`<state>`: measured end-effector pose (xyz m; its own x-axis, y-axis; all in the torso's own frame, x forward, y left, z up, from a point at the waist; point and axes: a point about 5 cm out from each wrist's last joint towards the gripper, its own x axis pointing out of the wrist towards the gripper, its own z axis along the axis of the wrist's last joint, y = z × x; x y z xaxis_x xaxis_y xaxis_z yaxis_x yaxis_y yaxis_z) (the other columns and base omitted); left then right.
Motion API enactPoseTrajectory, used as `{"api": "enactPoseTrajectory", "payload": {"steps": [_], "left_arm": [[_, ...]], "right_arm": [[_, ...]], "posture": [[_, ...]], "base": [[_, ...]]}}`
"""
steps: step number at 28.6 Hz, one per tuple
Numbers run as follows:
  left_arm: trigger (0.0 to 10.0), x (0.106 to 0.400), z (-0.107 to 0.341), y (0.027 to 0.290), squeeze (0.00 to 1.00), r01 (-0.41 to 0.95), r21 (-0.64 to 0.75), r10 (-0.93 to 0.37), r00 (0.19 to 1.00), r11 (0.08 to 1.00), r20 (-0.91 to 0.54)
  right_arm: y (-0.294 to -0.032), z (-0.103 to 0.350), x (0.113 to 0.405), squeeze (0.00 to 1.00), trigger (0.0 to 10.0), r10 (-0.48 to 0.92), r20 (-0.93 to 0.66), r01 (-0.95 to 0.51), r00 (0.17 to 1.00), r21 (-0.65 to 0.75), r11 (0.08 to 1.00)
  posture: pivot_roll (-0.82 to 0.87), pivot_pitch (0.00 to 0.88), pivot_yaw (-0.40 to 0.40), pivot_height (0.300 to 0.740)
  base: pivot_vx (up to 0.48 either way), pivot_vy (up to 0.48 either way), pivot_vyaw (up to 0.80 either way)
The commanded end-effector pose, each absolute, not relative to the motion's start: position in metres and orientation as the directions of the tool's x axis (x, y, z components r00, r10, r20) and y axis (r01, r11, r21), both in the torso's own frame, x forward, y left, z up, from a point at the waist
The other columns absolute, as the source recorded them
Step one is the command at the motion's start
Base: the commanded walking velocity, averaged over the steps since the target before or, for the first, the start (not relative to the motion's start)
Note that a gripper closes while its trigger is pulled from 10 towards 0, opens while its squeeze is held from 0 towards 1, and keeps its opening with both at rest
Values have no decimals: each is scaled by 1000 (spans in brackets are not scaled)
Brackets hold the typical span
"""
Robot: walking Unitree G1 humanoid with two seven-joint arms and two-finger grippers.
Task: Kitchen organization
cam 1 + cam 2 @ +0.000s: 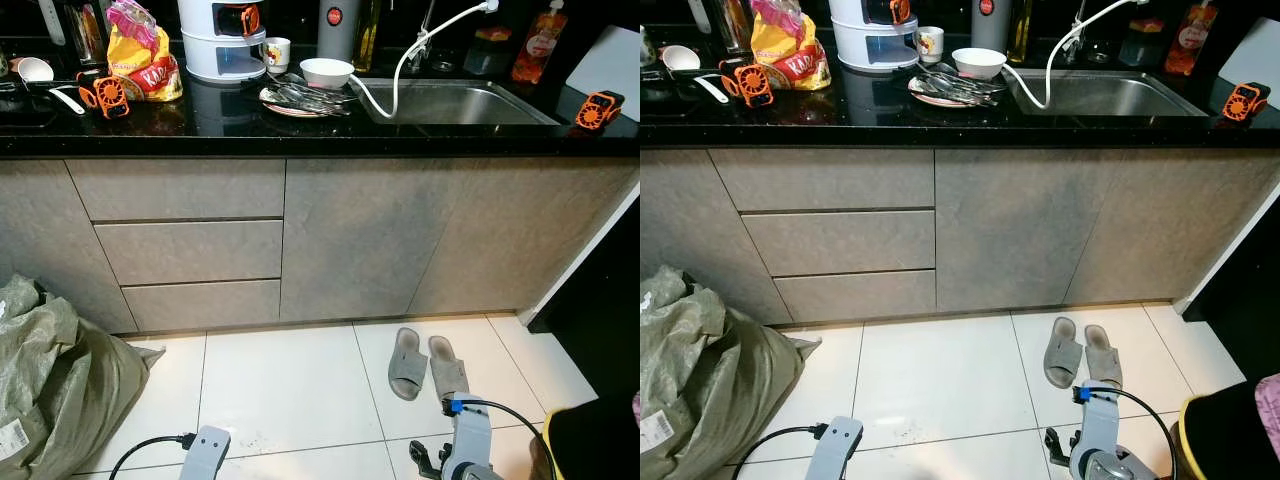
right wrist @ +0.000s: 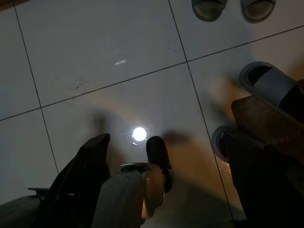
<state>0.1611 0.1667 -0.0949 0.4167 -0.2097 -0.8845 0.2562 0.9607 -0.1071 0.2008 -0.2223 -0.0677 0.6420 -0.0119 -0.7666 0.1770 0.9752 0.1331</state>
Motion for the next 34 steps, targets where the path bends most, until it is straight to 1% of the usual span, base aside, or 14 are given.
{"api": "enactPoseTrajectory", "payload": {"steps": [1, 11, 19, 34], "left_arm": [[10000, 158, -96, 166, 0, 254, -108, -208, 409, 961, -889], [10000, 158, -96, 165, 0, 253, -117, -217, 412, 960, -885], [10000, 157, -97, 166, 0, 263, -121, -223, 406, 957, -886], [10000, 155, -97, 166, 0, 272, -124, -229, 400, 954, -887]], "right_arm": [[-222, -68, 200, 0, 10000, -16, -764, 192, 645, 142, 971], [-222, -68, 200, 0, 10000, -10, -766, 185, 643, 142, 972], [-221, -68, 200, 0, 10000, -6, -767, 179, 642, 142, 974], [-220, -68, 200, 0, 10000, -3, -766, 176, 643, 144, 974]], "posture": [[-43, 10, -55, 740], [-31, 6, -66, 740], [-29, 1, -64, 740], [-29, 4, -61, 740]], "base": [[0, 0, 0], [0, 0, 0], [328, 0, 0], [439, 0, 0]]}}
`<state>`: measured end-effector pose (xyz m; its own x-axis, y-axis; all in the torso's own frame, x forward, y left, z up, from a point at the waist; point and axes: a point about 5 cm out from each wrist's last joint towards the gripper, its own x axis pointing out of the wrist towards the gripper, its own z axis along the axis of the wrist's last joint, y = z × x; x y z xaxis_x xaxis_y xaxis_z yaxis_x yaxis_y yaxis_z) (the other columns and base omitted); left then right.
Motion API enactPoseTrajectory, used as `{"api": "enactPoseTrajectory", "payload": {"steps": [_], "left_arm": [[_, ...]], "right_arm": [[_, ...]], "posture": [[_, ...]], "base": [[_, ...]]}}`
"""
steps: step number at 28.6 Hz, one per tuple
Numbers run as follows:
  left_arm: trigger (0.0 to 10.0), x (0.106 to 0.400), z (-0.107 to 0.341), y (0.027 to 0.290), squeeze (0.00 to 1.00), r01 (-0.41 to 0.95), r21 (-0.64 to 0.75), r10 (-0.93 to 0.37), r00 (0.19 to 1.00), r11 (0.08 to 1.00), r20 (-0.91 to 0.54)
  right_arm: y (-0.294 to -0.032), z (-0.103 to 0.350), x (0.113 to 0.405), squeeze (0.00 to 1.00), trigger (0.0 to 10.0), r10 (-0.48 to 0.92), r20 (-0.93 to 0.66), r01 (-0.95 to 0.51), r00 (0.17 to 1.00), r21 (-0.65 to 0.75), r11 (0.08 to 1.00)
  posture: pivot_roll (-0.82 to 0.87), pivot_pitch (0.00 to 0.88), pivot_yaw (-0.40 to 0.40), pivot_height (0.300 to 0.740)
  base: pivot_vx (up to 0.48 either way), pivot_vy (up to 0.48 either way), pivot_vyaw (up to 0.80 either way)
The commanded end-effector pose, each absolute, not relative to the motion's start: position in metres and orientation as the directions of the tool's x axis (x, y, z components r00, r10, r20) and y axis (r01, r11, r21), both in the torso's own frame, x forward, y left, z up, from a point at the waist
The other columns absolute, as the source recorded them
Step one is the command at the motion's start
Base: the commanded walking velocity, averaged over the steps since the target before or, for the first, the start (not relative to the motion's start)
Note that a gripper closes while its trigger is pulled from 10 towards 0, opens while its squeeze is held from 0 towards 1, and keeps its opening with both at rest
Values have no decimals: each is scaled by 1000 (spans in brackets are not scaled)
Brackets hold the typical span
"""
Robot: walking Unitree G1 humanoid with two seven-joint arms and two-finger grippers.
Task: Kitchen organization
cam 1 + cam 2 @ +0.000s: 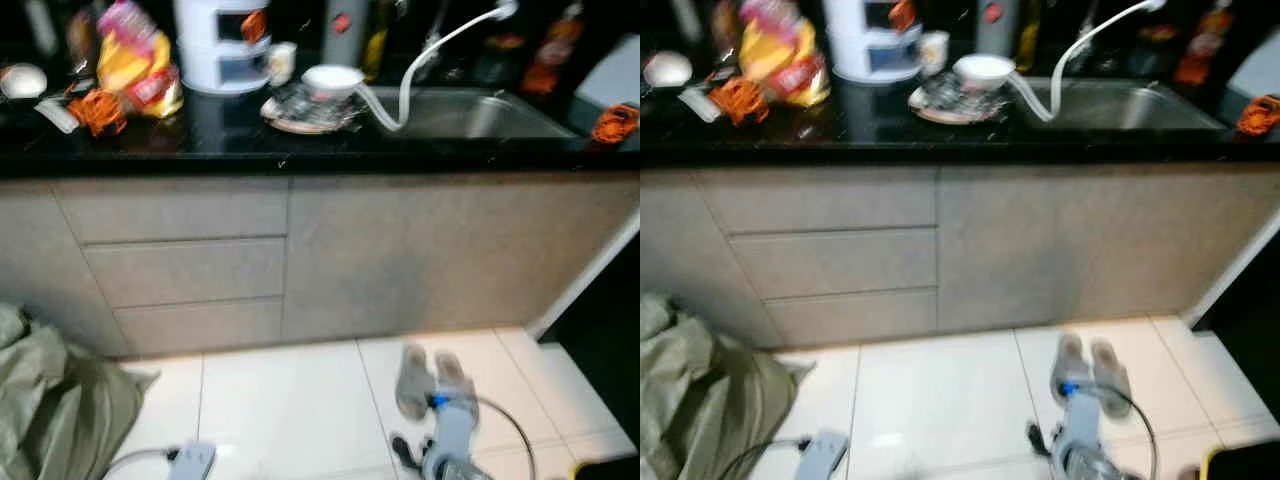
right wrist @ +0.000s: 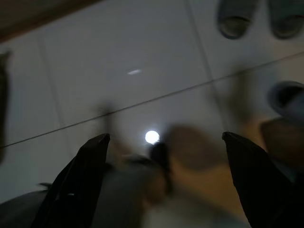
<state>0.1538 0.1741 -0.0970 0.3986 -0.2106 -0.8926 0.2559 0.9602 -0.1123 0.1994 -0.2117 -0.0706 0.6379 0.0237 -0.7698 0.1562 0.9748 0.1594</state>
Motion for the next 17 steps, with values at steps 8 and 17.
{"api": "enactPoseTrajectory", "payload": {"steps": [8, 17], "left_arm": [[10000, 154, -97, 167, 0, 273, -124, -229, 397, 954, -889], [10000, 154, -97, 166, 0, 275, -127, -233, 398, 953, -887]], "right_arm": [[-219, -68, 201, 0, 10000, -1, -764, 176, 645, 148, 973], [-219, -68, 201, 0, 10000, 0, -763, 177, 646, 150, 973]], "posture": [[-28, 7, -58, 740], [-29, 6, -54, 740]], "base": [[442, 0, 0], [441, 0, 0]]}}
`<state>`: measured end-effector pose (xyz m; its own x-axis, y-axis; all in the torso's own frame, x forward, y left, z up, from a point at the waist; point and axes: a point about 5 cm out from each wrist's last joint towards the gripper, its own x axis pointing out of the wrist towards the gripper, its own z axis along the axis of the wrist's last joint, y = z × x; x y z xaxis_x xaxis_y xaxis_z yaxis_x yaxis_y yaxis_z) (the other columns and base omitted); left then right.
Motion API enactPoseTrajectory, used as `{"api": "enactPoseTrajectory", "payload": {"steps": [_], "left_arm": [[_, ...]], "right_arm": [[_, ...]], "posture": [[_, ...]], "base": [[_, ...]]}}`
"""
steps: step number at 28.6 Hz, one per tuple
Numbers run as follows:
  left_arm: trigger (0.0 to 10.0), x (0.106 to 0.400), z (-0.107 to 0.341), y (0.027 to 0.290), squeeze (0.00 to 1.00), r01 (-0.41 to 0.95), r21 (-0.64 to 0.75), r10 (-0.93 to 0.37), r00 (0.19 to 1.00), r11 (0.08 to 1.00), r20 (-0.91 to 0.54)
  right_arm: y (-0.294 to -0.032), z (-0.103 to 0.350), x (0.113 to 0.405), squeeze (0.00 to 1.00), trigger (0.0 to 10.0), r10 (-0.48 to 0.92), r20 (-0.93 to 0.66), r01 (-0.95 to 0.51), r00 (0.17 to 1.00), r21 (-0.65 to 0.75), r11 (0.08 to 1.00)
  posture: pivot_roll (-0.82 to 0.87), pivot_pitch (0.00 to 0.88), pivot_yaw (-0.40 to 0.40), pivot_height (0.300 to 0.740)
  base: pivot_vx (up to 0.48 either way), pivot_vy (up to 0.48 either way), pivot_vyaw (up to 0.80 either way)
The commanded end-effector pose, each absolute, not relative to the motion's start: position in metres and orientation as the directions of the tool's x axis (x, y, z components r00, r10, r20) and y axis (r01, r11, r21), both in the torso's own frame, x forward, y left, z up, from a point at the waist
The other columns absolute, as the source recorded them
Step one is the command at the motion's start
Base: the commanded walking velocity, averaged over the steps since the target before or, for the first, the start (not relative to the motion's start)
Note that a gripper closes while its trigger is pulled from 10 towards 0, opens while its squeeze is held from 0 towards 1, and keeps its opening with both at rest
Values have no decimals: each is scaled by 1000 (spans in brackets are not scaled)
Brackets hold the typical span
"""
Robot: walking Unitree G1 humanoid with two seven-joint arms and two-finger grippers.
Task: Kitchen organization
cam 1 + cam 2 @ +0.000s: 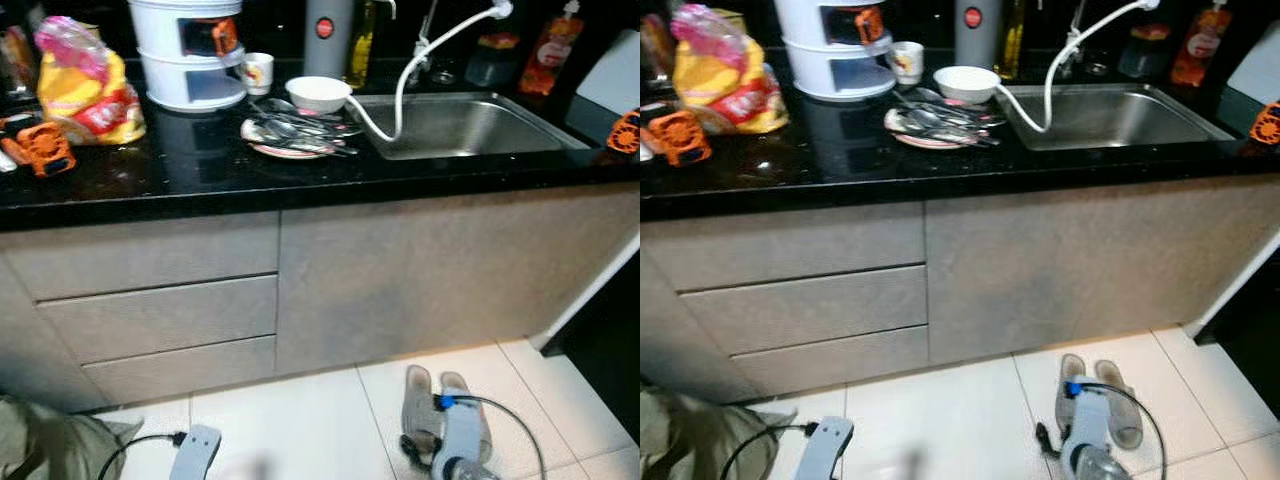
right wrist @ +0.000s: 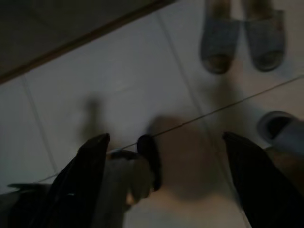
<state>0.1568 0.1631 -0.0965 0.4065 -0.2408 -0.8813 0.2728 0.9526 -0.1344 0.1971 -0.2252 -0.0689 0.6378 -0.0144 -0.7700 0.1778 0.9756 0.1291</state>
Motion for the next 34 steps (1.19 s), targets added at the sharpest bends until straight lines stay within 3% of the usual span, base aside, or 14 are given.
{"api": "enactPoseTrajectory", "payload": {"steps": [1, 27, 34], "left_arm": [[10000, 154, -97, 166, 0, 275, -127, -233, 398, 953, -887], [10000, 157, -96, 165, 0, 272, -120, -227, 407, 955, -885], [10000, 158, -96, 167, 0, 256, -114, -216, 415, 960, -884]], "right_arm": [[-219, -68, 201, 0, 10000, 0, -763, 177, 646, 150, 973], [-220, -68, 201, 0, 10000, -1, -763, 173, 646, 146, 974], [-220, -68, 201, 0, 10000, 0, -764, 170, 645, 143, 975]], "posture": [[-29, 6, -54, 740], [-28, 5, -62, 740], [-26, 0, -65, 740]], "base": [[439, 0, 0], [433, 0, 0], [0, 0, 0]]}}
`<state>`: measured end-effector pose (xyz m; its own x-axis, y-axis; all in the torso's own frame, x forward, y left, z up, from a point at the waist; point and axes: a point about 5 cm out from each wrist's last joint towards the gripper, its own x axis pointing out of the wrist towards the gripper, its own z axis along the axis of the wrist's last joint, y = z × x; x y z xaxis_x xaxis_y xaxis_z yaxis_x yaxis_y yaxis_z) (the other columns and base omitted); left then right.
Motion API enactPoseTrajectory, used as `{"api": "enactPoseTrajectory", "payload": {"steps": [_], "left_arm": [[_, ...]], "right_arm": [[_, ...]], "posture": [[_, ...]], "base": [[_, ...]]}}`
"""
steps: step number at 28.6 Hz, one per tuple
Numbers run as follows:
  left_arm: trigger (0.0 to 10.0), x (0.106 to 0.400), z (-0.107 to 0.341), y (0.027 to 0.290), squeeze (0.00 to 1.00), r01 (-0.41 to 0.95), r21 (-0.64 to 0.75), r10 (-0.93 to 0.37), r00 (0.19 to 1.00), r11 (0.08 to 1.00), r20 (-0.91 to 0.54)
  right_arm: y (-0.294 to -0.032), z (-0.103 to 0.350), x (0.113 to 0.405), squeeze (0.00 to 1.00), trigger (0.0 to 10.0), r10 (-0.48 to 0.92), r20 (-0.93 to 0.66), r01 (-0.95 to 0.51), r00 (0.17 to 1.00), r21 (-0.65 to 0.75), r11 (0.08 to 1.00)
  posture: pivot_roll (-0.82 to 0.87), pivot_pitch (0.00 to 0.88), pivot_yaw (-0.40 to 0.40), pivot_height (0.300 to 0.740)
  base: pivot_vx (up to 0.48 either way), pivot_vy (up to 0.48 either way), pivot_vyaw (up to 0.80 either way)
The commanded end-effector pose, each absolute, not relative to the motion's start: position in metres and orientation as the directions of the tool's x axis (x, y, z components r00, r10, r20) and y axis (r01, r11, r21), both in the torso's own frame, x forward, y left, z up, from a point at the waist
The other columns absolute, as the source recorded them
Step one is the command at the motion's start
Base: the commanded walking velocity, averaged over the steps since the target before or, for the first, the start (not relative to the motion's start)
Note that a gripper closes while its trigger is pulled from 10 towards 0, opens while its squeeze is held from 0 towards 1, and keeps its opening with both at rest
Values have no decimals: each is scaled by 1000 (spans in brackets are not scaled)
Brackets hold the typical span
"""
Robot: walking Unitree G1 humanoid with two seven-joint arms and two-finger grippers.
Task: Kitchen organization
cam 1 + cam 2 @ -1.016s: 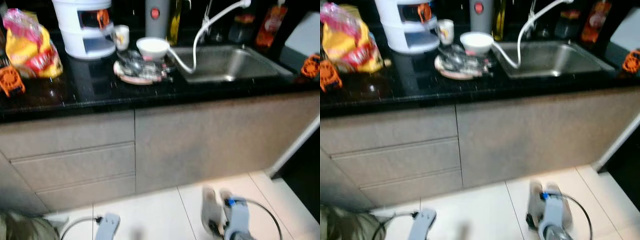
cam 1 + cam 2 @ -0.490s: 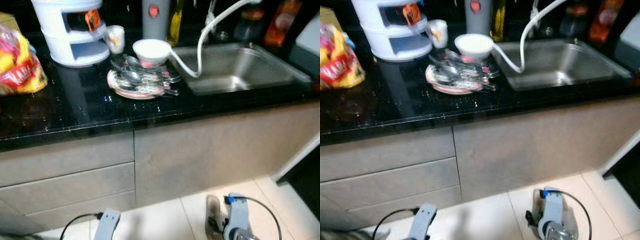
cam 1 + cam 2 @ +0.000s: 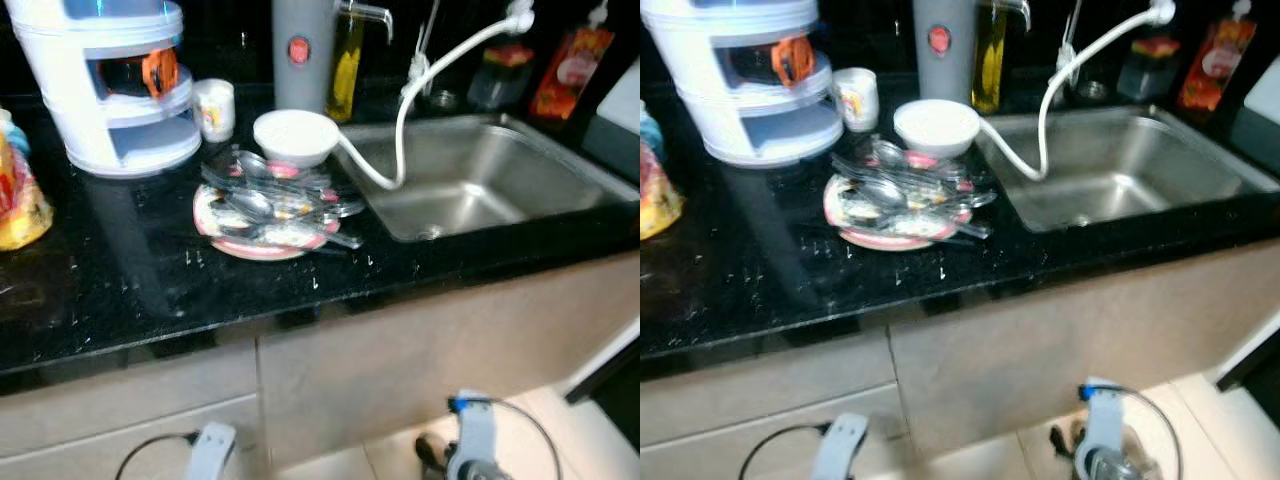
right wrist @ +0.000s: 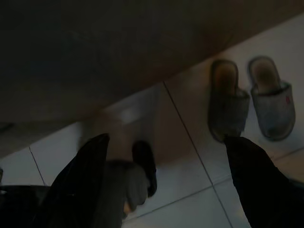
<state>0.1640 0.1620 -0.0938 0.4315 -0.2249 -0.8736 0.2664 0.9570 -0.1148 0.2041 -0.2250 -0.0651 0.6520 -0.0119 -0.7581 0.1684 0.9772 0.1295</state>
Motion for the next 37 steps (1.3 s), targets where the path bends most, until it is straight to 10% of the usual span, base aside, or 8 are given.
{"api": "enactPoseTrajectory", "payload": {"steps": [1, 37], "left_arm": [[10000, 159, -96, 166, 0, 254, -116, -216, 415, 960, -884], [10000, 146, -102, 158, 0, 240, -127, -211, 366, 962, -907]], "right_arm": [[-220, -68, 201, 0, 10000, 0, -764, 170, 645, 143, 975], [-230, -48, 225, 0, 10000, 31, -676, 7, 736, 54, 999]], "posture": [[-26, 0, -65, 740], [-45, 15, -85, 740]], "base": [[0, 0, 0], [0, -85, 0]]}}
